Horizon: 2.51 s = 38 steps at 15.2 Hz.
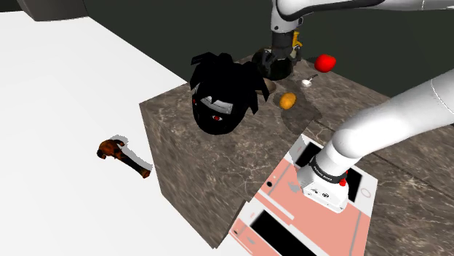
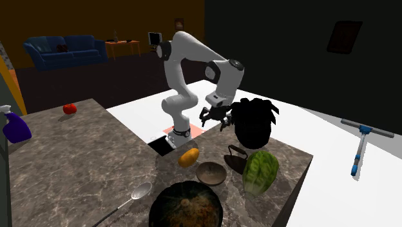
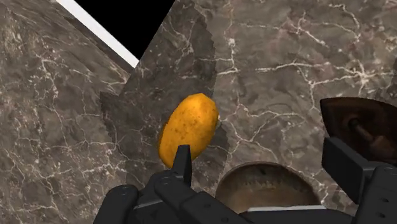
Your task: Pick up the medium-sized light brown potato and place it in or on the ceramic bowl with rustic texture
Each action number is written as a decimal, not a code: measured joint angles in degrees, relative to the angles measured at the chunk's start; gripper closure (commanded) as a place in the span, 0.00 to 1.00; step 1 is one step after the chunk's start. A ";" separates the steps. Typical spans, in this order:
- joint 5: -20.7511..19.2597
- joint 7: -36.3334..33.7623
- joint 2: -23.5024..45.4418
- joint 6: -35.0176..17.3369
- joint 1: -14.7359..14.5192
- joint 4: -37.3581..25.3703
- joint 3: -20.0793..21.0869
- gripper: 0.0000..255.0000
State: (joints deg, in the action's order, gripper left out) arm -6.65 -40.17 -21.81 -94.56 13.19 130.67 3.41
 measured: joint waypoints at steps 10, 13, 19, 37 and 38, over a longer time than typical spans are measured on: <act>-2.43 -23.75 17.54 -0.92 7.20 -1.11 -2.14 0.00; -2.83 -26.94 19.87 -2.64 8.34 0.40 -3.15 0.00; -3.29 -27.67 19.88 -6.54 8.77 4.63 -3.58 0.00; -3.37 -27.65 19.68 -6.87 8.84 5.16 -3.63 1.00; -3.34 -27.57 19.29 -6.39 8.83 5.01 -3.62 1.00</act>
State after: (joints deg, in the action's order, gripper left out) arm -9.99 -67.73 -2.52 -100.95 22.03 135.68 -0.21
